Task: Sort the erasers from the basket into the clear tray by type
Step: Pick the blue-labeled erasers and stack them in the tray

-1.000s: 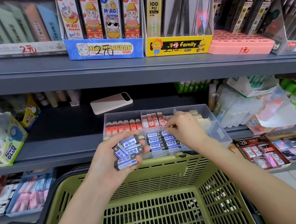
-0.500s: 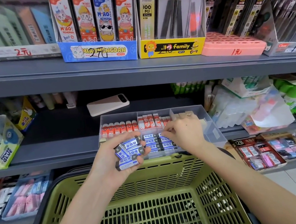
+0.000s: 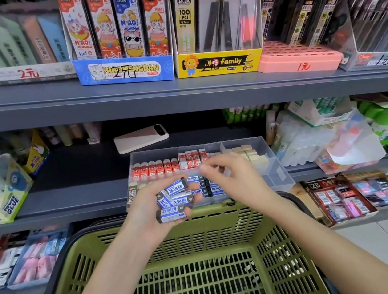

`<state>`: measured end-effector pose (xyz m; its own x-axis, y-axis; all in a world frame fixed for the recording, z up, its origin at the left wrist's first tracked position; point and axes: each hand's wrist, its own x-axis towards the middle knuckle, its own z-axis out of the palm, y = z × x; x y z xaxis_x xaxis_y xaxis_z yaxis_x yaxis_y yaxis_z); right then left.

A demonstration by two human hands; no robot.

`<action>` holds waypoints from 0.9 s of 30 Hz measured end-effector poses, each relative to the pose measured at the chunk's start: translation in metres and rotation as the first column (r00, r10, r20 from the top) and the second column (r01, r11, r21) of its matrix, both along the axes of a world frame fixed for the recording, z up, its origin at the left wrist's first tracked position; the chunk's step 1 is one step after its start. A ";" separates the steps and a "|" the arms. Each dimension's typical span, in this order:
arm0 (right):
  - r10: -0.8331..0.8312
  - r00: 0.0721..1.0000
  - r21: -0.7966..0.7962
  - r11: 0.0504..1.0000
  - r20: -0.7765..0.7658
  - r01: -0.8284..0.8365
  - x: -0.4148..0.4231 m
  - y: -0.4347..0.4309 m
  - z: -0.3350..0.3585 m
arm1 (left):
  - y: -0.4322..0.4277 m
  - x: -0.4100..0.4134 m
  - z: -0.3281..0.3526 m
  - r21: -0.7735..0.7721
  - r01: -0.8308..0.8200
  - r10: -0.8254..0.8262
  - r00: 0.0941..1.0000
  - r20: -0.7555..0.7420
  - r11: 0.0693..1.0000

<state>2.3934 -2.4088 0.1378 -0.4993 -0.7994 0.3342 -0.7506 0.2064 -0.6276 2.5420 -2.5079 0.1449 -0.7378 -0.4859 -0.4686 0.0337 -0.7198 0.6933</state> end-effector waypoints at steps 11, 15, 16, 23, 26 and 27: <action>0.120 0.851 -0.189 0.982 0.512 -0.025 -0.014 0.017 0.034 | 0.016 -0.011 0.005 -0.023 0.138 -0.139 0.989 -0.041 0.990; -0.007 0.965 0.115 0.993 0.263 -0.024 -0.052 0.020 0.036 | 0.011 -0.003 0.003 -0.047 0.095 -0.097 0.995 -0.039 0.994; 0.002 0.987 0.210 0.977 0.162 -0.036 -0.056 0.017 0.032 | 0.010 -0.002 0.002 -0.051 0.083 -0.085 0.996 -0.036 0.995; 0.173 0.910 0.490 0.871 -0.378 0.038 -0.053 0.008 0.006 | 0.007 0.003 0.002 -0.040 0.056 -0.057 0.998 -0.020 0.998; 0.251 0.791 0.527 0.844 -0.558 0.105 -0.052 0.011 -0.004 | 0.006 0.003 0.001 -0.025 0.055 -0.056 0.998 -0.029 0.998; 0.266 0.772 0.542 0.832 -0.577 0.119 -0.053 0.011 -0.007 | 0.006 0.003 0.001 -0.014 0.051 -0.051 0.998 -0.032 0.999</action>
<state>2.3402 -2.3976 0.1310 -0.2717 -0.9606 0.0594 -0.9469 0.2778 0.1618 2.5452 -2.5021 0.1462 -0.7764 -0.4530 -0.4381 0.0194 -0.7120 0.7019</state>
